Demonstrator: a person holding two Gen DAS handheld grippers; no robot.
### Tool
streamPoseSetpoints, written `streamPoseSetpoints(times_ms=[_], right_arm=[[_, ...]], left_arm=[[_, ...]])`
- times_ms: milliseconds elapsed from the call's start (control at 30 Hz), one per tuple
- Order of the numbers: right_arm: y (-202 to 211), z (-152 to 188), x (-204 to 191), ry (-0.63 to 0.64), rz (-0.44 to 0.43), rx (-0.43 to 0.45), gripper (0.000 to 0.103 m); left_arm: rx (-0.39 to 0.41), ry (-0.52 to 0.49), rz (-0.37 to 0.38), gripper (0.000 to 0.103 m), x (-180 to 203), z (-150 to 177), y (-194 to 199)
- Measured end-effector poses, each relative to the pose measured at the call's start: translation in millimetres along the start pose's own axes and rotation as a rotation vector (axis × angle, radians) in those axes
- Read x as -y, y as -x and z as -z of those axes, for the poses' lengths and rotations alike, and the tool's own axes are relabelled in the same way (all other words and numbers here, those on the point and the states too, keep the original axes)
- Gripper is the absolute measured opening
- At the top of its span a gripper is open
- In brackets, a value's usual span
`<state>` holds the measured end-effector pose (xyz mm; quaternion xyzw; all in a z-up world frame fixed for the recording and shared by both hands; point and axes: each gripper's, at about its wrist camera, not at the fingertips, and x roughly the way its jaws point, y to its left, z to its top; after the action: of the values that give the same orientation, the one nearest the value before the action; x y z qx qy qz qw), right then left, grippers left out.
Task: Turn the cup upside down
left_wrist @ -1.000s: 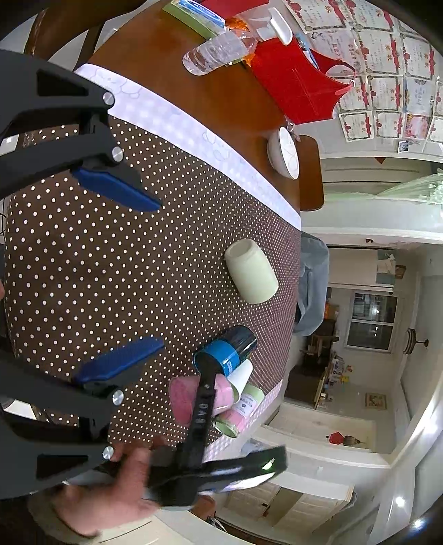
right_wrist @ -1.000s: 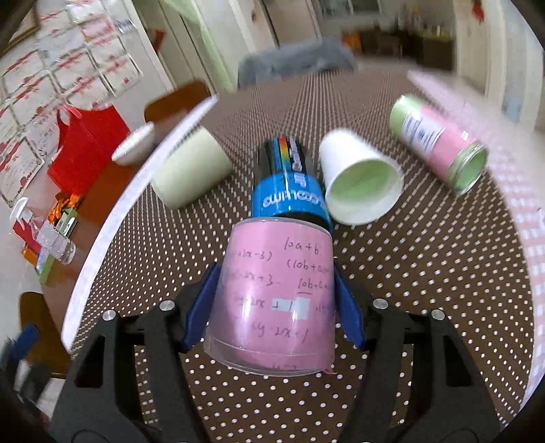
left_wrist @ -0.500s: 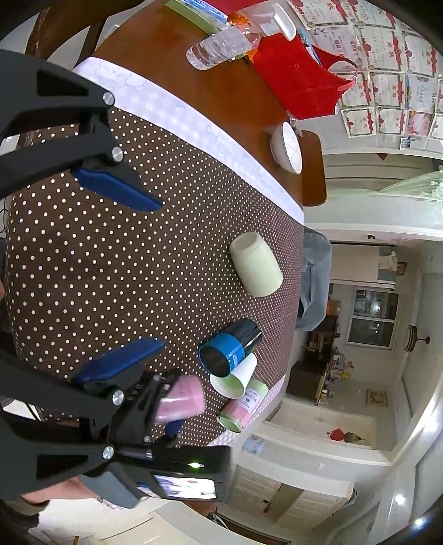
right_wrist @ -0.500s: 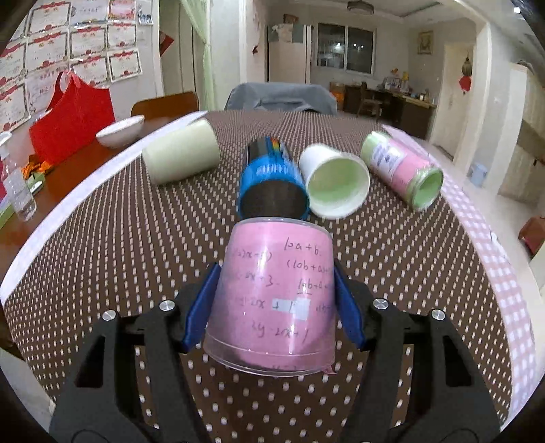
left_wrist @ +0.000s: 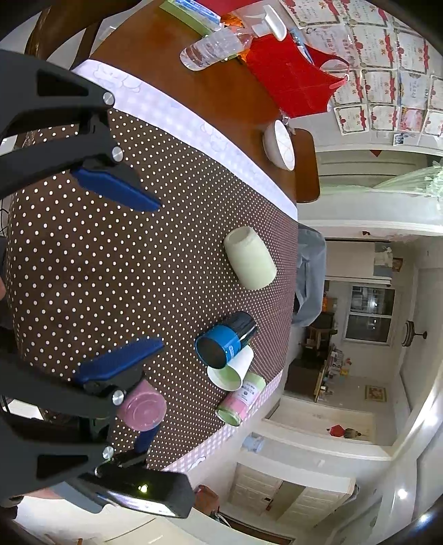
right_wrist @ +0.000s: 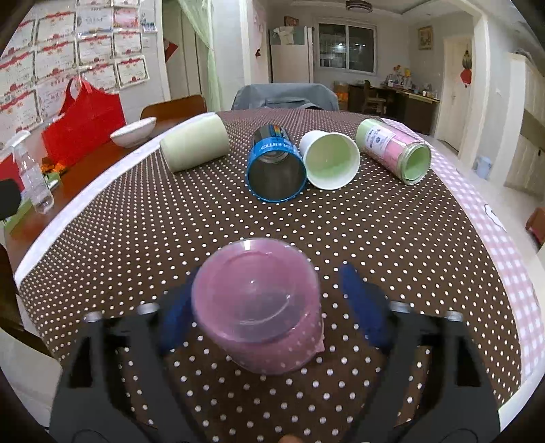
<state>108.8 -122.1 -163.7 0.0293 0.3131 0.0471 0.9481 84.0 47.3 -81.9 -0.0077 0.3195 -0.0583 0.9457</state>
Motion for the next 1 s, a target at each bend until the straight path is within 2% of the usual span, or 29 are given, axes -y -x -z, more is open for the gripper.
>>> streamPoseSetpoints(times_ms=[467, 900, 1000], right_arm=[[52.3, -21.4, 10.4, -0.066, -0.036, 0.09, 0.097], [113.9, -49.0, 14.3, -0.103, -0.051, 0.207, 0.097], [127.4, -53.4, 12.4, -0.097, -0.053, 0.228, 0.097]], left_arm=[[0.051, -0.036, 0.004, 0.076, 27.5, -2.7, 27.6], [0.162, -0.07, -0.025, 0.08, 44.8, -2.7, 68.9], [0.194, -0.081, -0.05, 0.08, 49.5, -2.7, 78.0]])
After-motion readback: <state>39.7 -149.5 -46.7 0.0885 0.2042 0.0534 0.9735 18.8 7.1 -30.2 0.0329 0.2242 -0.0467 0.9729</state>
